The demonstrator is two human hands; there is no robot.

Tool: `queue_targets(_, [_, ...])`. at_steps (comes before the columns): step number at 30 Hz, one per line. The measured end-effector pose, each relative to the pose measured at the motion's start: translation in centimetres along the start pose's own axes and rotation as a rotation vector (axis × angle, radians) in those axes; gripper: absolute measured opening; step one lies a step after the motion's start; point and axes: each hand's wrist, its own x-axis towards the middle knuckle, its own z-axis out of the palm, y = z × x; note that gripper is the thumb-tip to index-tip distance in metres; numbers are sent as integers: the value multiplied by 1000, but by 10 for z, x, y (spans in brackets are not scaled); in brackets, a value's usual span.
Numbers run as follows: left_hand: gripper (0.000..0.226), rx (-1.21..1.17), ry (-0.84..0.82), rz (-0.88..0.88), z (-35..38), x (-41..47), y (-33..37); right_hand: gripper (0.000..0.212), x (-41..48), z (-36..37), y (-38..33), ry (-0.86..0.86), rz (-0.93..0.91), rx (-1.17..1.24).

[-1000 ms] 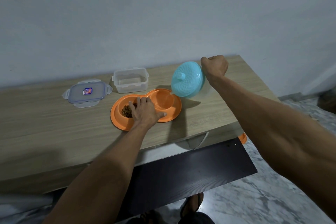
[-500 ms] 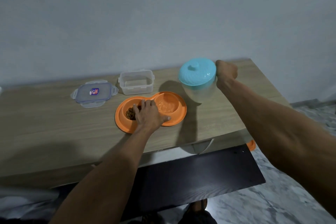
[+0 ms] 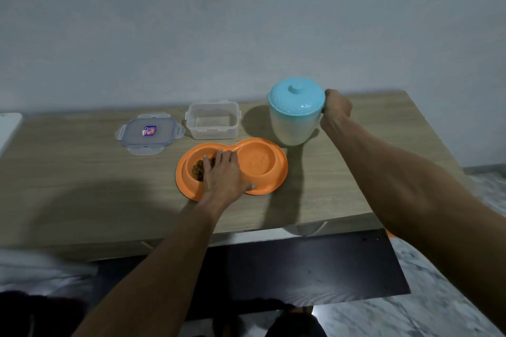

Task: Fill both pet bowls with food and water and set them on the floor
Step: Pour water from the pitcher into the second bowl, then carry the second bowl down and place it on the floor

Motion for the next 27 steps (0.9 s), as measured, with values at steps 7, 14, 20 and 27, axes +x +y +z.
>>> queue_targets(7, [98,10,25,6,4,0,-2,12,6,3,7,-3,46,36])
queue_targets(14, [100,-16,1,12,4,0,-3,21,2,-7,9,-1,34,33])
queue_targets(20, [98,-237,132,-58,3,-6,-17,30,-10,-32,23,94,76,-77])
queue_targets(27, [85,-362,241,-483,-1,-13,-63,61,-48,-34,95,-30,134,-303])
